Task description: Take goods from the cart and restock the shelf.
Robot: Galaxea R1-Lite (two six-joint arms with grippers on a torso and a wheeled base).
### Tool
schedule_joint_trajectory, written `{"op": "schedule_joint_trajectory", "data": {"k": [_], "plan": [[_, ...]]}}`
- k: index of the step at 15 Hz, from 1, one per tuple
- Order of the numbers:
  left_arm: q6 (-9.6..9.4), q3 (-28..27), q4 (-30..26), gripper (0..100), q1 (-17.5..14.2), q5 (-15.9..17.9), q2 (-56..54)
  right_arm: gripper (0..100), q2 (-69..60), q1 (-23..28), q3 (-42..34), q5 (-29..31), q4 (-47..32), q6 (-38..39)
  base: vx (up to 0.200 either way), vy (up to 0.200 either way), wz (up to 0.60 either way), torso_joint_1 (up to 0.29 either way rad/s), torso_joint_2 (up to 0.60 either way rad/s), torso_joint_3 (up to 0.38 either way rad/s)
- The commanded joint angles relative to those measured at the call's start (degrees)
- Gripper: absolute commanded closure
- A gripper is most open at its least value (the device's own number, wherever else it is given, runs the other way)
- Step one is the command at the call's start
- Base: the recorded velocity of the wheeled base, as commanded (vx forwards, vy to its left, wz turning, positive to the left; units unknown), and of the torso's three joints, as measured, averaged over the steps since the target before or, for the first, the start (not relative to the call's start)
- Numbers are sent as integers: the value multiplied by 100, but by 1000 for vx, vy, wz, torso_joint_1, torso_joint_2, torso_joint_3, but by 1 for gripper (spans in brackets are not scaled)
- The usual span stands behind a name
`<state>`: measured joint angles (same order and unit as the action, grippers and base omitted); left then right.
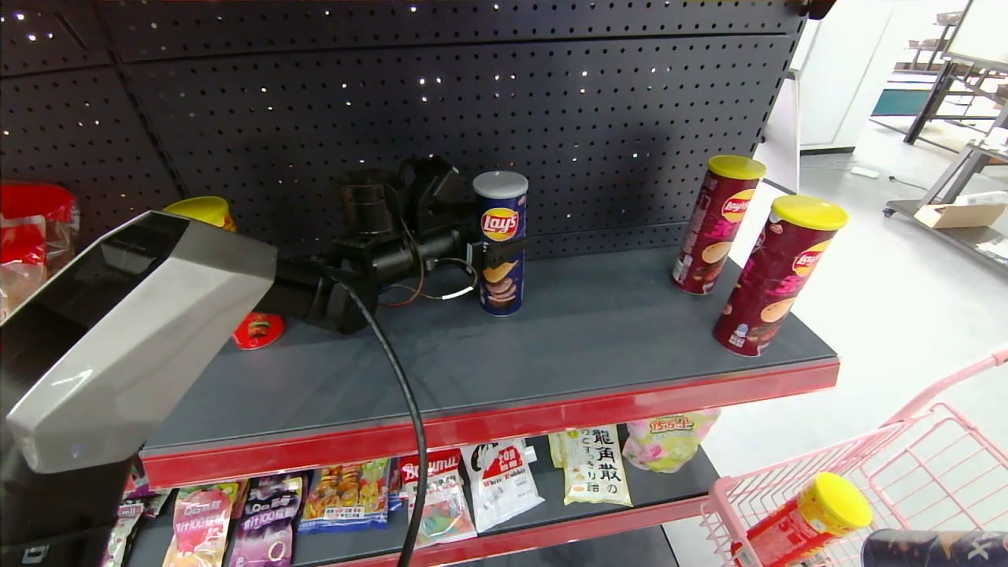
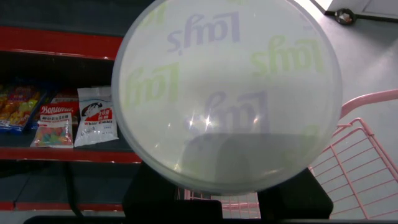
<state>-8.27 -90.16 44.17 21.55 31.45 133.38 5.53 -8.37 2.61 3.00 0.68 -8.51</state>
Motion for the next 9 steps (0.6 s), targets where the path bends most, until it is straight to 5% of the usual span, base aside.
{"op": "schedule_joint_trajectory", "data": {"k": [1, 9], "plan": [[0, -54, -31, 0, -2, 1, 74, 100, 9, -6, -15, -1, 2, -2, 0, 0, 0, 0, 0, 0], [9, -441, -251, 0, 60, 1, 259, 100, 9, -6, -41, -1, 2, -2, 0, 0, 0, 0, 0, 0]]}}
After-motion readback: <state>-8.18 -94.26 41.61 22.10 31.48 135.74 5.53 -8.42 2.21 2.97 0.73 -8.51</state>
